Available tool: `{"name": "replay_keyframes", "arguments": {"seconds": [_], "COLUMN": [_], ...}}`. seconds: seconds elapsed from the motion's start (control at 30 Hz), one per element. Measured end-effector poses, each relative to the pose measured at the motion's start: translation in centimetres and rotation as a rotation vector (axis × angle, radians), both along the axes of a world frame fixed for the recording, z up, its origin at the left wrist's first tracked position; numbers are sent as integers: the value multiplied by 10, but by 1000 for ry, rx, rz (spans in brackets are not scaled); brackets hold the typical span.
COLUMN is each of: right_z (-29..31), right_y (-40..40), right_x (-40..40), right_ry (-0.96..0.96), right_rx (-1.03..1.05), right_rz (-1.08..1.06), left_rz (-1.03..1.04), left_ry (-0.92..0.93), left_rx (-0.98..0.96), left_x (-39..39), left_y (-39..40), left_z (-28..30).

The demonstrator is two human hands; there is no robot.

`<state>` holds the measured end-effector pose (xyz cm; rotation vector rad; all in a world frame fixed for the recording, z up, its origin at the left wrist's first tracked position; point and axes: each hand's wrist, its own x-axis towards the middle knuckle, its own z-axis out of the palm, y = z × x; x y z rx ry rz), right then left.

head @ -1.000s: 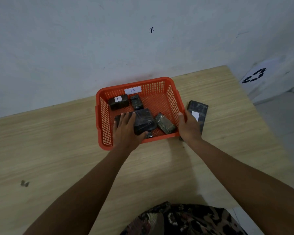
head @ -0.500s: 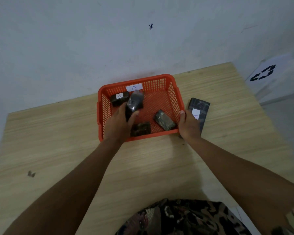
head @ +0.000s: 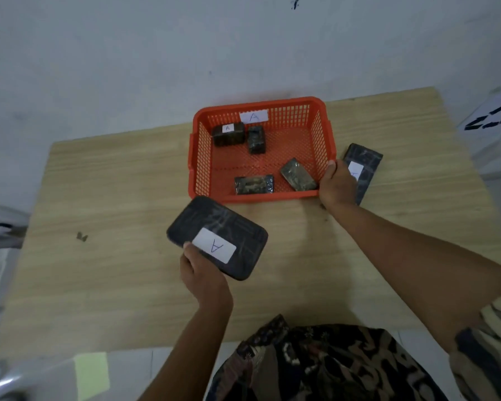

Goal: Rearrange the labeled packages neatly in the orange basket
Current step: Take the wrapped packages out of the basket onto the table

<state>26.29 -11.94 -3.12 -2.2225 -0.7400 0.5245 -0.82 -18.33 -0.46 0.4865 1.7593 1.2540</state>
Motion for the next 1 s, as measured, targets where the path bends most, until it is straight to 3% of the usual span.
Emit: {"name": "replay_keyframes", "arguments": {"seconds": [0.13,0.3,0.4,0.57,0.77,1.0], "right_z": [1,3,3,9,20,15], "right_y": [-1,-3,-4,-6,11,62], "right_x": [-1,-1,0,-2,-20,-55], "right_ry": [-10,-21,-23,-105,-411,-38], "right_rx": [-2,-4,-9,101,190,-82], "right_rz": [8,9,15,60,313,842], "left_rz": [124,25,-55,-177,-217,-539], "left_ry": [-173,-234,-76,366,615,744], "left_rx": [-148,-277,-314,-358,-144,24], "left_x": [10,23,22,12,9,15], "left_y": [-13,-2,4,23,86,153], "left_z": [-15,-29,-37,-31,-12,-11]}}
